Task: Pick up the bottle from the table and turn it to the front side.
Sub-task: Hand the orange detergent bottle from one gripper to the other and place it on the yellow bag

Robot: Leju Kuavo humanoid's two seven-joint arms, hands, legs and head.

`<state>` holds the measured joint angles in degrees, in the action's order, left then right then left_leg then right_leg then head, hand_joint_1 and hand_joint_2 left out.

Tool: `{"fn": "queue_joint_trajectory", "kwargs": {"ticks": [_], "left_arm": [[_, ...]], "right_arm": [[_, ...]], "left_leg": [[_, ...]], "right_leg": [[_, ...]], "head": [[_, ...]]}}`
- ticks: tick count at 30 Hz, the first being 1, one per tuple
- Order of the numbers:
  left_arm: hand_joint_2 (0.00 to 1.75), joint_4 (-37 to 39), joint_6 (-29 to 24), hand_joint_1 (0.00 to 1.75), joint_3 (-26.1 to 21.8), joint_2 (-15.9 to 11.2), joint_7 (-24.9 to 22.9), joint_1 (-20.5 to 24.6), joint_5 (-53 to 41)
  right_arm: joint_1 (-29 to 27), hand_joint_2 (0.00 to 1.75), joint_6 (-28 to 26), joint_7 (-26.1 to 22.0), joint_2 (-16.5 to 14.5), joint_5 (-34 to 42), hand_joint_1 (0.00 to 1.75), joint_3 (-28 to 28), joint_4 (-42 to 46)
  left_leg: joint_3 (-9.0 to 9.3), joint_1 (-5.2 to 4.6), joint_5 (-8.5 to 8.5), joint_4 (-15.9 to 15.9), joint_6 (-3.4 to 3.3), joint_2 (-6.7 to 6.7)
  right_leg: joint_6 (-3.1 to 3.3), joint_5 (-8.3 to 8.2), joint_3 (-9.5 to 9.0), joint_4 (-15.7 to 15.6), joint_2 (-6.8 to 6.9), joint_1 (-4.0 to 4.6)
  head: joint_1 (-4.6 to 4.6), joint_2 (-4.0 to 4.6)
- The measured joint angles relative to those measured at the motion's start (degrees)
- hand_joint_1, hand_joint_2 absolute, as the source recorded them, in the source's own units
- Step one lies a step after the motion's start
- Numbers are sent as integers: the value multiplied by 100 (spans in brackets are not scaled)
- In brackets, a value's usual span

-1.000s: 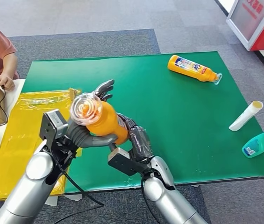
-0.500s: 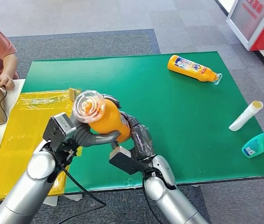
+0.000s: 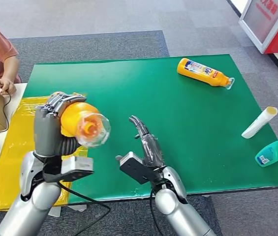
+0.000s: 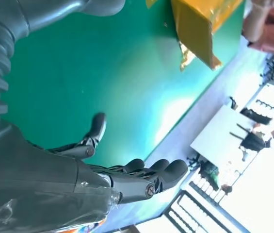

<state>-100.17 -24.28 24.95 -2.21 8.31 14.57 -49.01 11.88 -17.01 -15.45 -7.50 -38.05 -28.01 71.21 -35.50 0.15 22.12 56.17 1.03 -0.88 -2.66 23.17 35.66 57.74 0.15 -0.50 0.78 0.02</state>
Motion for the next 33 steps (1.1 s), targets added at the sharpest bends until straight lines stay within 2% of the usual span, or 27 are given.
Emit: {"fn": "queue_joint_trajectory", "kwargs": {"ticks": [5, 9, 12, 15, 17, 19, 24, 29, 33], "left_arm": [[175, -108, -753, 175, -418, 36, -758, -455, -1998], [175, -98, -940, 175, -767, 6, -1205, -719, -3237], [175, 23, -760, 175, -853, -289, -1789, -784, -3852], [175, 393, -594, 175, -730, -671, -2492, -787, -3899], [175, 690, -516, 175, -589, -840, -2717, -795, -3901], [175, 1000, -502, 175, -528, -912, -2549, -780, -3900], [175, 2146, -448, 175, -847, -820, -1374, -726, -3824], [175, 3154, -403, 175, -1048, -725, -948, -545, -3623], [175, 3650, -427, 175, -1098, -663, -844, -457, -3591]], "right_arm": [[-192, 175, 28, 50, 27, 99, 0, 352, 679], [-311, 175, 72, 7, 71, 299, 0, 575, 1251], [-363, 175, 206, -188, 103, 773, 0, 666, 1653], [-417, 175, 266, -436, 137, 1145, 0, 710, 2075], [-436, 175, 259, -570, 148, 1276, 0, 719, 2334], [-451, 175, 209, -649, 154, 1326, 0, 721, 2537], [-470, 175, -84, -1008, 162, 1585, 0, 708, 3034], [-473, 175, 24, -1281, 163, 2278, 0, 675, 3445], [-466, 175, 83, -1316, 169, 2420, 0, 647, 3641]], "left_leg": [[0, 0, 1, 0, 0, 0], [0, 0, 0, 0, 0, 0], [1, 0, -1, 0, 3, -2], [1, 2, -4, -1, 6, -2], [1, 4, -5, -1, 7, -3], [0, 3, -4, 0, 6, -3], [0, 0, -2, 0, 4, -4], [0, 0, -3, 0, 4, -4], [0, 1, -3, 0, 5, -4]], "right_leg": [[0, 0, 1, -1, -1, 0], [0, 0, 1, -1, -1, 0], [3, 0, 4, 0, -3, 0], [7, 0, 7, 0, -2, 3], [8, 0, 7, 1, -2, 5], [7, 0, 4, 1, -2, 3], [5, -2, 5, 0, -3, 0], [6, -2, 5, 0, -2, 1], [7, -1, 5, 0, -2, 2]], "head": [[0, 0], [1, 0], [-1, 0], [-2, 0], [0, 0], [0, 0], [-1, 0], [-1, 0], [0, 0]]}}
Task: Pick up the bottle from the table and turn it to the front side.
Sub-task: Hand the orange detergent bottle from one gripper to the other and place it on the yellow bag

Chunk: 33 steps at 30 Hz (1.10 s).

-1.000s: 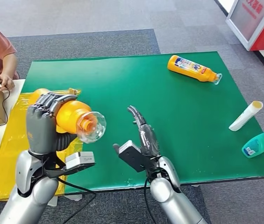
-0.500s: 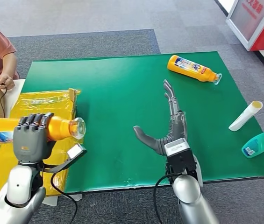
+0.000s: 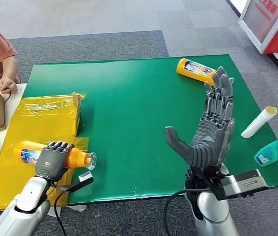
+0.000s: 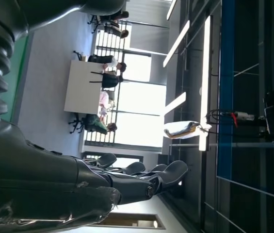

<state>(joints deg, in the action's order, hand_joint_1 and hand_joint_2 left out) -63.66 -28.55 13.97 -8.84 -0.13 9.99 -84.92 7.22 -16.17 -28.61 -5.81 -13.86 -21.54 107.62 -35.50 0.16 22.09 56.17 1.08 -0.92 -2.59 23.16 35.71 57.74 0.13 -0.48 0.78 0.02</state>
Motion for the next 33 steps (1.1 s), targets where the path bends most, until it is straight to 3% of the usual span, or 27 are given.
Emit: {"fn": "queue_joint_trajectory", "kwargs": {"ticks": [4, 15, 26, 29, 33], "left_arm": [[175, 321, -40, 0, -10, 41, 7, 67, -20], [175, 515, -211, 0, -27, 78, -295, 125, -291], [175, -334, -176, 0, 211, -62, -774, -282, -306], [175, -828, -269, 0, 263, -28, -483, -473, -64], [175, -1801, -392, 0, 222, 206, 636, -821, 1709]], "right_arm": [[6, 175, 57, 0, 11, 49, 0, -38, 81], [1, 175, 168, 33, 35, -4, 0, -156, 143], [-91, 175, 445, 195, 97, -233, 0, -272, 145], [-165, 175, 472, 211, 109, -316, 0, -299, 139], [-303, 175, 473, 225, 116, -436, 0, -311, 138]], "left_leg": [[0, 0, 0, 0, 0, 0], [1, 0, -1, 0, 1, 0], [0, 0, 1, 0, -1, 1], [0, 0, 3, 0, -3, 1], [-1, -1, 5, 0, -4, 1]], "right_leg": [[0, 0, -1, 0, 0, 0], [1, 0, -3, 1, 0, 0], [0, 2, -3, 0, 1, 0], [-1, 2, -3, 0, 1, 0], [-2, 3, -3, -1, 1, -1]], "head": [[0, 0], [-1, 0], [0, 0], [0, 0], [0, 0]]}}
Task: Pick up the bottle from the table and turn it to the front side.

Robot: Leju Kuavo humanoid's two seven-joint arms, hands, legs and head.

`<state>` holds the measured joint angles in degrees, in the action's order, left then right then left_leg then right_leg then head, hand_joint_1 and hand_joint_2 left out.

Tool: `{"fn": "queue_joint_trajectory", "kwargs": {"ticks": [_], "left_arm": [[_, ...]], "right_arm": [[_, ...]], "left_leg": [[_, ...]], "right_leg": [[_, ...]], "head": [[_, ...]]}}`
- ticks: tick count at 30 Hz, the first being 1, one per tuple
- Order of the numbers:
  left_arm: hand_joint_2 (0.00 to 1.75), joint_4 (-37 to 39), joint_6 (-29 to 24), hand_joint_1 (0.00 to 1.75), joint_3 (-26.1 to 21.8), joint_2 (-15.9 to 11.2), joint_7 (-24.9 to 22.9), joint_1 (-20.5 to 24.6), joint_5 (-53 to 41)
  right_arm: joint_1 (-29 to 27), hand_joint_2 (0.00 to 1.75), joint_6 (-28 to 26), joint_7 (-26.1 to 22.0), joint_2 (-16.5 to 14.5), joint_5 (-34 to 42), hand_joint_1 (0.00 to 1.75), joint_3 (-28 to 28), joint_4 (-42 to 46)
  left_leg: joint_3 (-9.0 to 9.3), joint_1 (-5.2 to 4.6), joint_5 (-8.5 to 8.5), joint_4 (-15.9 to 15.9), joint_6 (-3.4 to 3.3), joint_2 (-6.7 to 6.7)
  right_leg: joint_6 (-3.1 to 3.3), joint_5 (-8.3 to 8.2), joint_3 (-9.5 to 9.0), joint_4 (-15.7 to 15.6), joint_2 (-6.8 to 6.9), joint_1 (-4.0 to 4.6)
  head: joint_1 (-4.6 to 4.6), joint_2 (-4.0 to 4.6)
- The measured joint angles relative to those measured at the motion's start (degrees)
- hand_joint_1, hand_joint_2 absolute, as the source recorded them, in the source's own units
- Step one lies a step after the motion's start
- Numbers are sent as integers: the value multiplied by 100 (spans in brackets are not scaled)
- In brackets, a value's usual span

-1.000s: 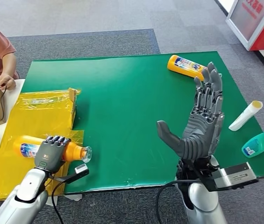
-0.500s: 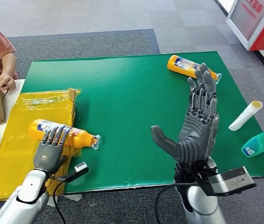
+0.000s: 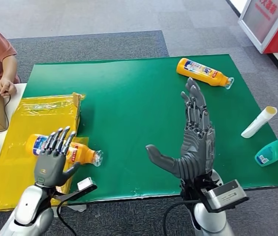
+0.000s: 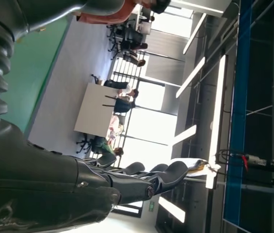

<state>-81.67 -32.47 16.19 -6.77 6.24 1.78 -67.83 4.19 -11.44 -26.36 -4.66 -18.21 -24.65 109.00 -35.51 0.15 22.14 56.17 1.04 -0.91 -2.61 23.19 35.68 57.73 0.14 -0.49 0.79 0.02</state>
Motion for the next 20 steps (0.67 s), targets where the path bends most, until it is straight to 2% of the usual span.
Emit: {"fn": "queue_joint_trajectory", "kwargs": {"ticks": [6, 8, 11, 14, 18, 20], "left_arm": [[175, -1748, 599, 0, -102, 384, 1309, -472, 2930], [175, -2174, 1199, 0, -155, 472, 1762, -632, 4219], [175, -2736, 2605, 0, -395, 671, 2347, -1016, 6401], [175, -2949, 3461, 0, -708, 933, 2425, -1340, 7251], [175, -2908, 4106, 0, -853, 1285, 2342, -1621, 8025], [175, -2851, 4370, 0, -863, 1387, 2280, -1674, 8447]], "right_arm": [[-245, 175, -5, -9, 14, -104, 0, 9, 0], [-313, 175, -7, -16, 28, -103, 0, 14, 1], [-470, 175, 122, 82, 63, 5, 0, 35, -3], [-546, 175, 662, 418, 136, 407, 0, 50, -122], [-583, 175, 1470, 592, 233, 1120, 0, 53, -477], [-578, 175, 1708, 628, 284, 1301, 0, 48, -618]], "left_leg": [[-1, 0, 6, 0, 5, 0], [0, 1, 7, -1, 8, 0], [1, 2, 10, -1, 11, 0], [1, 2, 12, -1, 10, 0], [1, 1, 12, -1, 6, 1], [1, 0, 12, -1, 5, 2]], "right_leg": [[0, 1, 0, 0, 0, 0], [1, 2, 0, 0, -1, 1], [4, 5, 1, 0, -2, 1], [4, 8, 0, -1, -1, 1], [1, 6, -2, -1, 0, 0], [0, 5, -4, -2, 0, 0]], "head": [[0, 0], [0, 0], [-1, 0], [0, 0], [-1, 0], [-1, 0]]}}
